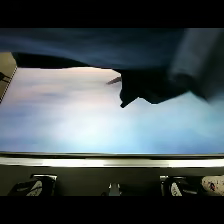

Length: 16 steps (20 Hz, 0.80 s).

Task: Fold the shirts.

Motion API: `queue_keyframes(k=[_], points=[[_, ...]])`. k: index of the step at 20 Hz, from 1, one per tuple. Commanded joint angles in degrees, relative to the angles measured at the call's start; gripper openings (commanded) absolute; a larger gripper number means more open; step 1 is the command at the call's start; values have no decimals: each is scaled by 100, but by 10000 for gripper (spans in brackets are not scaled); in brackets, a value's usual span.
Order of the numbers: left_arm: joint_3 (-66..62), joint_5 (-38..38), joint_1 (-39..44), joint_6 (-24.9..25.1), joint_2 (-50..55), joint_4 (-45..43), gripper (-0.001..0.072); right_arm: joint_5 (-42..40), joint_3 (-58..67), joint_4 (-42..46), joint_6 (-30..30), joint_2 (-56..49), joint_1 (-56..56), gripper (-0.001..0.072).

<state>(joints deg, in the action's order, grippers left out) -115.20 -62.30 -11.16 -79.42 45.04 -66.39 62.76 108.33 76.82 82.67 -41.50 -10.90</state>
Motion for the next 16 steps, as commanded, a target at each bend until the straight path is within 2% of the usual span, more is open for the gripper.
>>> queue_keyframes(k=[1, 5, 8, 10, 11, 13, 16], points=[[-225, -337, -20, -164, -85, -319, 22, 142, 256, 398, 170, 201, -2, 18], [162, -1217, -20, -162, 435, -378, 22, 933, 256, 437, 245, -481, -2, 18], [1019, -2059, -17, -162, 1252, -376, 22, 2323, 247, 308, 321, -1685, 0, 18], [1961, -2017, -17, -160, 1845, -376, 22, 3222, 164, -39, 422, -2855, 0, 18], [2402, -1902, -15, -160, 2162, -376, 22, 3353, 66, -208, 509, -3484, 48, 17], [3051, -1458, 17, -160, 2894, -374, 23, 3082, -79, -142, 566, -4623, 363, 17], [2990, -850, 120, -162, 4131, -273, 23, 2022, -72, -138, 769, -6000, 866, 18]])
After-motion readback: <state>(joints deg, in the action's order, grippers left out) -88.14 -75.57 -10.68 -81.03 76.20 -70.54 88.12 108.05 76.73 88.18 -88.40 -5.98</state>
